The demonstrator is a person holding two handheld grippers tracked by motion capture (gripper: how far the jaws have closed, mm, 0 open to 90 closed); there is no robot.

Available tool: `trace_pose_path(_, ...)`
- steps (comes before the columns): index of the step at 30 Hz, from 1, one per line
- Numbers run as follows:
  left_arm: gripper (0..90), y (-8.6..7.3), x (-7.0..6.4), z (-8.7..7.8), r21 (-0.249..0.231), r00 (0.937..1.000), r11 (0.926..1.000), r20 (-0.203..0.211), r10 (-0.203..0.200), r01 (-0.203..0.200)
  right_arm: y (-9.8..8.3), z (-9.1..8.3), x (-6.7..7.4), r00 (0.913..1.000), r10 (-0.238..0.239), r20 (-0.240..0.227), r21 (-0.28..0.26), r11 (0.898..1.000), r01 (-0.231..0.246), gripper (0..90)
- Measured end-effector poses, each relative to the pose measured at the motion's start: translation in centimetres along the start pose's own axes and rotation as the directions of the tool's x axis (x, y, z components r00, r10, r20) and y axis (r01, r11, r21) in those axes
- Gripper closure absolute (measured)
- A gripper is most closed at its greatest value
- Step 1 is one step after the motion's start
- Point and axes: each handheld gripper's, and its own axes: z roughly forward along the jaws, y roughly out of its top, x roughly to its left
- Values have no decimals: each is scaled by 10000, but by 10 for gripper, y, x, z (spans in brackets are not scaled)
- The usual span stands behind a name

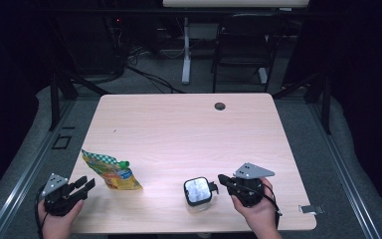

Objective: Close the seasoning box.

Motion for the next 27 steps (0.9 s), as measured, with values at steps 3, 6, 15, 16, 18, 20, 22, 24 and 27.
trace_pose_path(3, 679, 0, 0, -1, 45, 10000, 10000, 23, 1, -1, -2, 3, 4, 9999, -83, 133, -42, 10000, 84, 900)
trace_pose_path(6, 719, 1, -3, -3, 86, 10000, 10000, 82, 40, -41, -3, 5, 8, 9998, -154, 84, 64, 9999, 153, 900)
trace_pose_path(15, 851, 9, -10, -18, -145, 9990, 9997, 408, 206, -201, -4, 12, 13, 9997, -239, -57, 56, 9997, 239, 900)
trace_pose_path(16, 851, 11, -13, -22, -206, 9986, 9994, 439, 298, -289, -4, 12, 14, 9996, -289, -59, 163, 9994, 290, 900)
trace_pose_path(18, 888, 16, -22, -30, -438, 9954, 9979, 807, 521, -487, -5, 13, 14, 9998, -166, -72, 147, 9998, 167, 884)
trace_pose_path(20, 896, 18, -27, -31, -431, 9937, 9973, 925, 628, -590, -5, 14, 13, 9998, -181, -68, 142, 9997, 182, 882)
trace_pose_path(22, 900, 21, -41, -31, -388, 9866, 9951, 1325, 957, -913, -6, 15, 13, 9999, -137, -71, 230, 9996, 138, 875)
trace_pose_path(24, 900, 22, -47, -31, -400, 9830, 9936, 1464, 1105, -1057, -7, 16, 12, 9999, -159, -32, 226, 9996, 160, 875)
trace_pose_path(27, 900, 24, -62, -29, -397, 9723, 9898, 1861, 1416, -1366, -7, 16, 12, 9999, -144, -60, 238, 9996, 145, 875)
